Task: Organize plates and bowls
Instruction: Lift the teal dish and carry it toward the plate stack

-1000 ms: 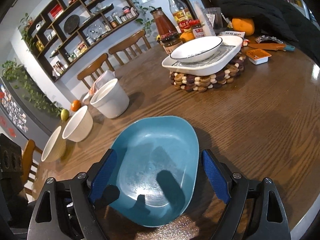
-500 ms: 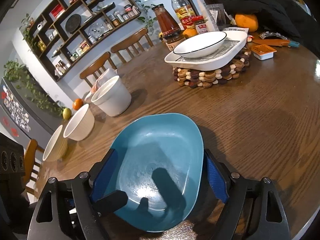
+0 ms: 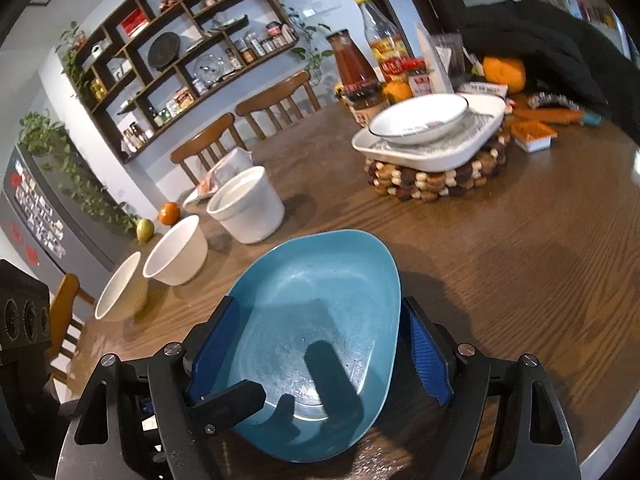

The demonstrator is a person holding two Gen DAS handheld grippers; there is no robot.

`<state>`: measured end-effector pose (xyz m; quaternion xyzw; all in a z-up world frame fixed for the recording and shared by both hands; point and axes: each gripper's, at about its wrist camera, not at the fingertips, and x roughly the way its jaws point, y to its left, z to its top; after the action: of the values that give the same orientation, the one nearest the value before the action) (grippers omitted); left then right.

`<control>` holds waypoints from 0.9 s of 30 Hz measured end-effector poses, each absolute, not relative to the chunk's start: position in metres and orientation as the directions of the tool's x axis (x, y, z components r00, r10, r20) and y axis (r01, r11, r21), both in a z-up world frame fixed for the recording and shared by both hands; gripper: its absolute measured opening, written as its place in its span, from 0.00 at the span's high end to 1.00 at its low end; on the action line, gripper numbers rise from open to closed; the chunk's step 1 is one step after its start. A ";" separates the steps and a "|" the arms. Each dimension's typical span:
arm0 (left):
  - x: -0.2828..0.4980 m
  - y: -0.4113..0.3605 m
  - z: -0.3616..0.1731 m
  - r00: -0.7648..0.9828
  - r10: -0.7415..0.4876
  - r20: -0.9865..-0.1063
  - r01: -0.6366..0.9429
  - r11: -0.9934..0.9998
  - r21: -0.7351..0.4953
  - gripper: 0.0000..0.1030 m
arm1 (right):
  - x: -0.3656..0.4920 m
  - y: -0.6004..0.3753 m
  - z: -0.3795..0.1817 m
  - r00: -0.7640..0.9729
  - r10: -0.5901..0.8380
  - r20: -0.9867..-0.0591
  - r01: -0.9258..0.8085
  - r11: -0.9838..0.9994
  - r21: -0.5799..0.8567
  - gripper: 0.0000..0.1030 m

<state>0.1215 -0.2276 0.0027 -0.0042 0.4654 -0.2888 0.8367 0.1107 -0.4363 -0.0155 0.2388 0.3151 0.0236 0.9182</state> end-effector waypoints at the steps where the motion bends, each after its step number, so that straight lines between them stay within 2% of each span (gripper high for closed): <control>1: 0.120 -0.226 0.004 0.403 -0.489 -0.774 0.479 0.833 -0.277 0.62 | 0.109 -0.434 -0.013 0.804 0.194 -0.562 0.101 0.887 0.451 0.20; 27: 0.069 -0.131 0.032 0.541 -0.460 -0.704 0.380 0.880 -0.283 0.61 | 0.074 -0.347 0.032 0.822 0.281 -0.496 -0.090 0.923 0.374 0.20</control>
<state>0.0685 -0.1314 0.0323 -0.0480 0.4150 -0.2397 0.8764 0.0741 -0.3474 0.0318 0.1695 0.2820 0.0987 0.9392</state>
